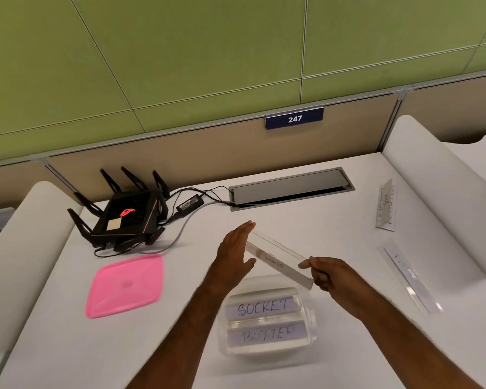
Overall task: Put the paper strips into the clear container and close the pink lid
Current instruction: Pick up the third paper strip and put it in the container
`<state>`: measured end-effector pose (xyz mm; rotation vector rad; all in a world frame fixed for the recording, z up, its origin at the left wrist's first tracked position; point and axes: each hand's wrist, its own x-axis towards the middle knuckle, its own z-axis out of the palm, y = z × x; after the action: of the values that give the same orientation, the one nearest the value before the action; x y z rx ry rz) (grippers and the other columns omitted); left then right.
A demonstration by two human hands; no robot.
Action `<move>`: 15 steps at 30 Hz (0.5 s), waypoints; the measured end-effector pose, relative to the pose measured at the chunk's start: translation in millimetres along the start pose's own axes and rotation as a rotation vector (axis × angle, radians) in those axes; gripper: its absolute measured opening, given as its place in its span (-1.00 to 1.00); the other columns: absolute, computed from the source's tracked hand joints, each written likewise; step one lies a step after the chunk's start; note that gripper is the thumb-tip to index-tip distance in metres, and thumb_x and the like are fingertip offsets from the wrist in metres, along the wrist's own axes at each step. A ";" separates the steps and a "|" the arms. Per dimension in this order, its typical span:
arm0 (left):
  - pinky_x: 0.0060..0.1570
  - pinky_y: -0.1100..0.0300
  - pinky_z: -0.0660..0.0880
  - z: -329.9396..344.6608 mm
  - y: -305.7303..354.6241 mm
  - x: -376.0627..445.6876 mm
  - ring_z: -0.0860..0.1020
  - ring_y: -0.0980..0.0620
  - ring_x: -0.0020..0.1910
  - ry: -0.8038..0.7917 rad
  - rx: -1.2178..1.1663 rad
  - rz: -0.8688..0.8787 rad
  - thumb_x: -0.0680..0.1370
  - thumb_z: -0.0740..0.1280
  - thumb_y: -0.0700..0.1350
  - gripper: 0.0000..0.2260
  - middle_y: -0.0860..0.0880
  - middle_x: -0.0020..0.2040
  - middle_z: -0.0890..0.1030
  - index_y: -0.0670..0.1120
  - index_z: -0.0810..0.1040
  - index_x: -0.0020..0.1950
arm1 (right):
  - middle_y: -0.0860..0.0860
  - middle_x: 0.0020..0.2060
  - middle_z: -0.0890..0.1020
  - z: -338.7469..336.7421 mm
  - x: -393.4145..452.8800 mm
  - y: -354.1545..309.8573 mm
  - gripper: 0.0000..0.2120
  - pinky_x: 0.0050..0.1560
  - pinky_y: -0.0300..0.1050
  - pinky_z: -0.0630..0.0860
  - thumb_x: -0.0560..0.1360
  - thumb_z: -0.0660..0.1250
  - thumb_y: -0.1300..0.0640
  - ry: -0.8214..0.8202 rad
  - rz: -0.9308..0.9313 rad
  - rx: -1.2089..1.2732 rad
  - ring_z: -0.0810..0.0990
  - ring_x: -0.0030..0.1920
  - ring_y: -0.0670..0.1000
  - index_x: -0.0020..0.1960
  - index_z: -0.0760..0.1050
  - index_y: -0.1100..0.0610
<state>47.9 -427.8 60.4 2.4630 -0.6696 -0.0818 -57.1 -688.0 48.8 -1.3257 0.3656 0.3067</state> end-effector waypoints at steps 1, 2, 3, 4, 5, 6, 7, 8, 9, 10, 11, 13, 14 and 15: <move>0.50 0.15 0.16 -1.8 -1.8 -2.1 0.16 0.09 0.54 0.006 0.013 0.024 0.47 0.52 -0.16 -0.19 0.10 0.59 0.20 0.07 0.13 0.59 | -0.04 -0.42 0.29 0.8 -0.2 -0.4 -0.67 -0.26 -0.14 0.18 0.66 0.22 0.06 -0.022 0.045 0.032 0.29 -0.38 -0.06 0.09 0.69 0.23; 0.50 0.18 0.14 -3.8 -3.5 -4.4 0.17 0.09 0.54 0.013 0.030 0.050 0.47 0.52 -0.16 -0.19 0.09 0.58 0.21 0.06 0.14 0.59 | -0.04 -0.42 0.29 1.6 -0.6 -0.6 -0.68 -0.26 -0.14 0.18 0.65 0.24 0.05 -0.043 0.089 0.061 0.29 -0.38 -0.07 0.11 0.69 0.24; 0.50 0.20 0.13 -5.8 -4.7 -6.3 0.17 0.09 0.54 0.022 0.048 0.077 0.46 0.52 -0.16 -0.20 0.08 0.58 0.21 0.04 0.16 0.59 | -0.05 -0.42 0.28 2.4 -1.0 -0.8 -0.68 -0.25 -0.13 0.18 0.63 0.26 0.04 -0.061 0.127 0.090 0.29 -0.38 -0.07 0.12 0.68 0.24; 0.50 0.21 0.14 -8.0 -5.8 -7.9 0.18 0.09 0.53 0.031 0.064 0.099 0.46 0.53 -0.16 -0.20 0.07 0.58 0.23 0.03 0.18 0.58 | -0.05 -0.43 0.28 3.3 -1.2 -1.0 -0.68 -0.25 -0.14 0.18 0.62 0.28 0.04 -0.073 0.158 0.119 0.29 -0.39 -0.07 0.13 0.68 0.24; 0.51 0.19 0.17 -10.8 -7.4 -10.4 0.19 0.09 0.52 0.041 0.075 0.119 0.45 0.53 -0.17 -0.21 0.06 0.57 0.25 0.01 0.20 0.58 | -0.05 -0.43 0.28 5.4 -1.7 -0.5 -0.69 -0.25 -0.15 0.18 0.61 0.30 0.05 -0.080 0.184 0.147 0.29 -0.39 -0.08 0.14 0.69 0.24; 0.52 0.16 0.21 -13.5 -9.1 -12.8 0.21 0.08 0.51 0.051 0.081 0.134 0.44 0.53 -0.18 -0.22 0.05 0.55 0.27 -0.02 0.22 0.57 | -0.06 -0.44 0.28 7.2 -2.2 0.1 -0.69 -0.26 -0.16 0.18 0.59 0.31 0.05 -0.085 0.207 0.176 0.28 -0.39 -0.08 0.14 0.68 0.24; 0.51 0.12 0.24 -16.0 -10.8 -14.8 0.22 0.07 0.50 0.059 0.083 0.146 0.44 0.53 -0.19 -0.23 0.04 0.54 0.30 -0.04 0.24 0.57 | -0.06 -0.44 0.28 8.6 -2.0 0.7 -0.69 -0.27 -0.16 0.17 0.57 0.33 0.06 -0.091 0.230 0.203 0.28 -0.40 -0.08 0.15 0.68 0.24; 0.50 0.10 0.26 -18.4 -12.6 -17.3 0.24 0.06 0.49 0.064 0.081 0.153 0.44 0.53 -0.20 -0.24 0.04 0.52 0.32 -0.05 0.26 0.56 | -0.06 -0.44 0.28 9.8 -2.0 1.4 -0.70 -0.28 -0.17 0.17 0.57 0.34 0.06 -0.099 0.250 0.224 0.27 -0.41 -0.08 0.14 0.69 0.24; 0.49 0.09 0.27 -20.5 -14.2 -19.8 0.25 0.05 0.48 0.067 0.079 0.156 0.45 0.53 -0.20 -0.26 0.03 0.50 0.34 -0.05 0.27 0.56 | -0.06 -0.45 0.28 11.0 -2.1 1.5 -0.72 -0.29 -0.16 0.18 0.56 0.34 0.07 -0.108 0.265 0.233 0.27 -0.42 -0.08 0.11 0.70 0.22; 0.49 0.09 0.29 -22.6 -15.8 -22.4 0.25 0.05 0.46 0.069 0.078 0.158 0.45 0.53 -0.19 -0.26 0.02 0.48 0.35 -0.05 0.27 0.56 | -0.06 -0.45 0.28 12.1 -2.4 1.4 -0.74 -0.29 -0.16 0.17 0.57 0.33 0.07 -0.118 0.278 0.231 0.26 -0.43 -0.08 0.07 0.72 0.19; 0.48 0.09 0.29 -24.4 -17.7 -24.9 0.26 0.04 0.45 0.070 0.080 0.160 0.45 0.53 -0.18 -0.27 0.00 0.46 0.37 -0.04 0.28 0.55 | -0.06 -0.46 0.27 13.6 -2.4 1.2 -0.76 -0.29 -0.15 0.17 0.57 0.33 0.08 -0.121 0.289 0.222 0.26 -0.43 -0.08 0.01 0.73 0.17; 0.46 0.10 0.30 -27.3 -21.4 -29.0 0.28 0.03 0.44 0.069 0.090 0.170 0.46 0.53 -0.15 -0.29 -0.02 0.42 0.40 -0.04 0.30 0.55 | -0.05 -0.46 0.27 16.2 -2.2 0.5 -0.77 -0.29 -0.14 0.15 0.57 0.32 0.09 -0.100 0.296 0.187 0.25 -0.44 -0.08 -0.05 0.72 0.17; 0.46 0.09 0.30 -28.7 -23.1 -30.9 0.28 0.03 0.44 0.064 0.093 0.171 0.46 0.53 -0.12 -0.30 -0.01 0.42 0.41 -0.03 0.32 0.54 | -0.04 -0.46 0.29 17.3 -2.3 0.2 -0.77 -0.29 -0.15 0.16 0.57 0.31 0.10 -0.081 0.288 0.152 0.26 -0.44 -0.07 -0.06 0.70 0.18; 0.47 0.08 0.30 -30.2 -24.5 -32.5 0.29 0.04 0.44 0.056 0.089 0.167 0.45 0.54 -0.10 -0.31 0.01 0.41 0.42 -0.02 0.33 0.53 | -0.02 -0.45 0.33 18.5 -2.9 -0.9 -0.79 -0.30 -0.16 0.18 0.57 0.31 0.11 -0.063 0.270 0.099 0.28 -0.43 -0.07 -0.06 0.67 0.20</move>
<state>36.6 -379.1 69.1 2.4730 -0.8677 0.0827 -57.8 -670.2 54.5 -1.1668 0.5015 0.5486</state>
